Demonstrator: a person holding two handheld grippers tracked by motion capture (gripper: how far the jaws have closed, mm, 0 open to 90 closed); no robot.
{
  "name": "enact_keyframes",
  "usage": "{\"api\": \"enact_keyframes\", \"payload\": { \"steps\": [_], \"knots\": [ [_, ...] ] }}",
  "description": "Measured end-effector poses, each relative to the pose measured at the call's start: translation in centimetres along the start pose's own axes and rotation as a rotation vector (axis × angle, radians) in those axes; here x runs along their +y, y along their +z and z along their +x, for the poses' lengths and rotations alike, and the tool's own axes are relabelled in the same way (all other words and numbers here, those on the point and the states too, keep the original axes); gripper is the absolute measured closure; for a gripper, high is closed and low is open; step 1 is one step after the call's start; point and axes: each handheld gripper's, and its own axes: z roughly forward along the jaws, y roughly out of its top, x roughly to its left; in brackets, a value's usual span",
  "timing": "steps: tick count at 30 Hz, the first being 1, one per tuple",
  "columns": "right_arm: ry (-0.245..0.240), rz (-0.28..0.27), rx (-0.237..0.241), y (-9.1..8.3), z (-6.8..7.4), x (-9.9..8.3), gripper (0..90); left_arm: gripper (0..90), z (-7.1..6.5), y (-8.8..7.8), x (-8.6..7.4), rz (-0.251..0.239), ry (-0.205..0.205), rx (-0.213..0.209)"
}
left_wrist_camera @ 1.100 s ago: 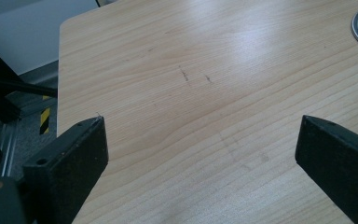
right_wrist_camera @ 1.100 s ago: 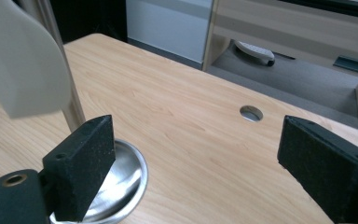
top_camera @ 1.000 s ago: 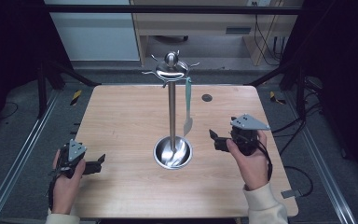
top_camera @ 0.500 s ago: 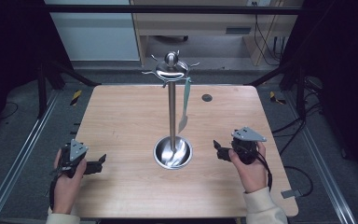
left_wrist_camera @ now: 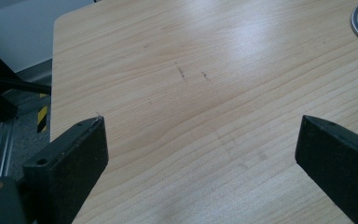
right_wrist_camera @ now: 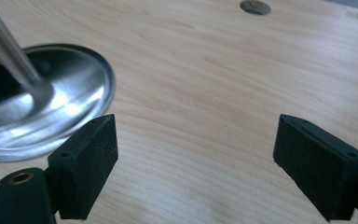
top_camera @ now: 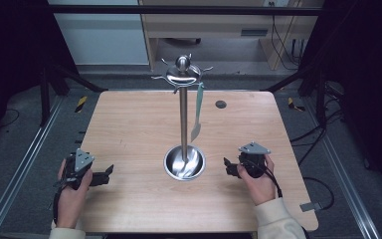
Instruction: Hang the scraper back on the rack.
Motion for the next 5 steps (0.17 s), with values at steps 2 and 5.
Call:
{"api": "enact_keyframes", "payload": {
  "steps": [2, 5],
  "knots": [
    [0.009, 0.007, 0.0, 0.08, -0.14, -0.09, 14.8, 2.2, -0.01, -0.02, 0.01, -0.001, 0.0, 0.0],
    [0.013, 0.027, 0.005, 0.22, -0.26, -0.23, 14.2, 2.2, 0.02, 0.02, 0.01, 0.0, 0.0, 0.001]
  ]
}}
